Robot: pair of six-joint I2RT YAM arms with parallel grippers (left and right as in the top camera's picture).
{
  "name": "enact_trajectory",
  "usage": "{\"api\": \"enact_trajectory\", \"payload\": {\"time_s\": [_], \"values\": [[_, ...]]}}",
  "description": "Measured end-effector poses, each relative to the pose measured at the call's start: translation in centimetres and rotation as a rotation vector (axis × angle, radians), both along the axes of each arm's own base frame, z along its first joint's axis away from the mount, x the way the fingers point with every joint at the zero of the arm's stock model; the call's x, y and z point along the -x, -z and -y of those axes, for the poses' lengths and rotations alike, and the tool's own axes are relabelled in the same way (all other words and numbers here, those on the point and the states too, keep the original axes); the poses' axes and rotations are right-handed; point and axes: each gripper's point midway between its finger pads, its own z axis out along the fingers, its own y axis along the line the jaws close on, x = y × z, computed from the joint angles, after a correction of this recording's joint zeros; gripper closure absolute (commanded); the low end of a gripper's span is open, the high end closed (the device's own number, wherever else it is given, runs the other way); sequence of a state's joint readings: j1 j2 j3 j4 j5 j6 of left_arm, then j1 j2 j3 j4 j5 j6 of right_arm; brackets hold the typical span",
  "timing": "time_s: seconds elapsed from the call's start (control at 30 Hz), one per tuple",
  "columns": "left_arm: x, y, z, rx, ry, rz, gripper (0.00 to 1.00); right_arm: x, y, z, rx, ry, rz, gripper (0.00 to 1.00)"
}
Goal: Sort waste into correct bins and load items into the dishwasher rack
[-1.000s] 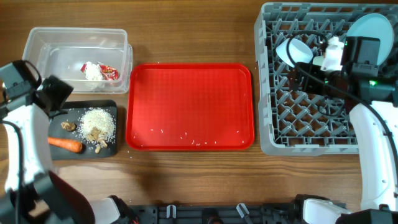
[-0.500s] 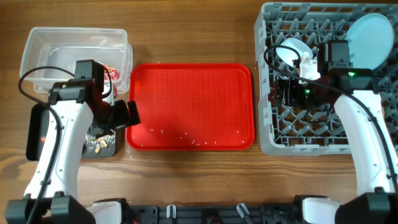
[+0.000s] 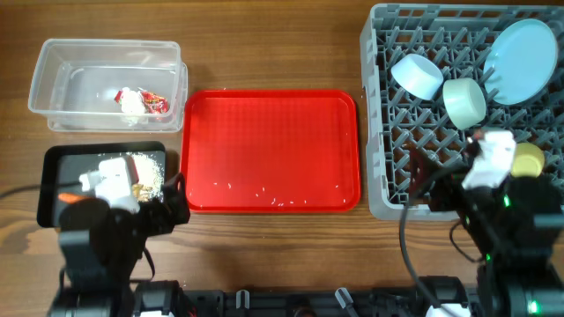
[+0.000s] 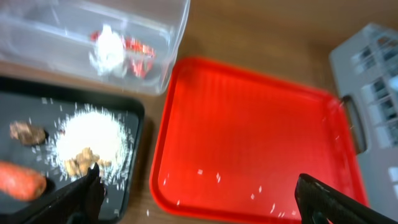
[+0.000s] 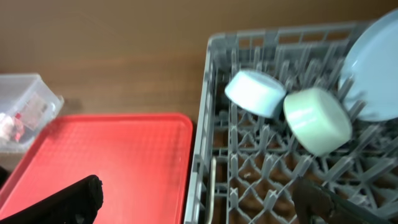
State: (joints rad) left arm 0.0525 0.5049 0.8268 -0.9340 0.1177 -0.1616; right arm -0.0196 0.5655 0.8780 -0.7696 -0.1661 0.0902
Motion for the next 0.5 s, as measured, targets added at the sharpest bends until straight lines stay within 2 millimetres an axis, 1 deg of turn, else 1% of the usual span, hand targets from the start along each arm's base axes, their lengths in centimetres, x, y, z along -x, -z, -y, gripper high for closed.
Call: {"api": "enact_trajectory", "payload": {"time_s": [0.07, 0.17, 0.5], "values": [[1.0, -1.0, 0.1, -0.003, 0.000, 0.061, 0.00, 0.7, -0.9, 0.1, 0.003, 0.006, 0.043, 0.00], [2.0, -1.5, 0.1, -0.005, 0.000, 0.095, 0.00, 0.9, -1.0, 0.2, 0.006, 0.010, 0.049, 0.00], [2.0, -1.4, 0.1, -0.005, 0.000, 0.092, 0.00, 0.5, -0.2, 0.2, 0.006, 0.012, 0.015, 0.00]]}}
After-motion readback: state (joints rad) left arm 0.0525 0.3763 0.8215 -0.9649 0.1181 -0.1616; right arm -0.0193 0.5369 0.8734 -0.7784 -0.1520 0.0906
